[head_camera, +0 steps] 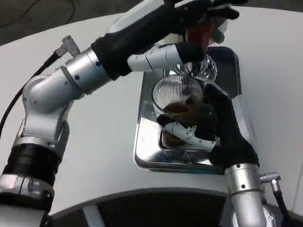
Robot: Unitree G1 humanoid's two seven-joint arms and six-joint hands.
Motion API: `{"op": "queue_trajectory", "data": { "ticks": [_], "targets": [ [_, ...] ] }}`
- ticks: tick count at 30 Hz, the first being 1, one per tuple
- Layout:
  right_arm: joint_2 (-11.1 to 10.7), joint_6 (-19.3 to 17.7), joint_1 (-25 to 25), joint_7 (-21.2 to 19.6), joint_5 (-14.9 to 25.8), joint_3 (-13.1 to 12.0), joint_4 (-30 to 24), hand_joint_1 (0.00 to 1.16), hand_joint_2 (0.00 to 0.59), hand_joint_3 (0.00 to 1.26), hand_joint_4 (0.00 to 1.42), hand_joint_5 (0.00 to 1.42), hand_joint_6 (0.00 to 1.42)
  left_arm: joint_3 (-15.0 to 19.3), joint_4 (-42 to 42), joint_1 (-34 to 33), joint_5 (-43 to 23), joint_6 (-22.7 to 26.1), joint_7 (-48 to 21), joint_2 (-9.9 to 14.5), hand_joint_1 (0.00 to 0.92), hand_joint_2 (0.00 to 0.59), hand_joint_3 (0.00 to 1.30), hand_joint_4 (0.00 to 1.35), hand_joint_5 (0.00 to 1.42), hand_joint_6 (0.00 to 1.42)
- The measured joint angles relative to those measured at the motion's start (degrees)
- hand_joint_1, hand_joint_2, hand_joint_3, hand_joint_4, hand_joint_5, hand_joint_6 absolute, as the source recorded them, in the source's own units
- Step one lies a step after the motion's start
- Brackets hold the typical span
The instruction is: Grasp the cup under the faucet to collect the drink, then remove the cup.
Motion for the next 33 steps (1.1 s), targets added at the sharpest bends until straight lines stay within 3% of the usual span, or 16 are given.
{"op": "queue_trajectory", "data": {
  "ticks": [16,33],
  "targets": [
    [0.80,1.29,2.36,-3.29,-1.55,-0.78,-3.18,0.81,0.241,0.49,0.60,0.67,0.73,2.86,-11.00,3.89,-6.20,4.04,-1.20,0.38,0.000,0.079,0.16,0.22,0.29,0.24],
    [1.30,1.45,3.68,-5.40,-1.22,-2.09,-4.69,0.83,0.203,0.59,0.72,0.85,0.98,6.99,-19.27,15.08,-8.92,8.26,-2.28,6.71,0.000,0.089,0.19,0.26,0.32,0.29]
  ]
}}
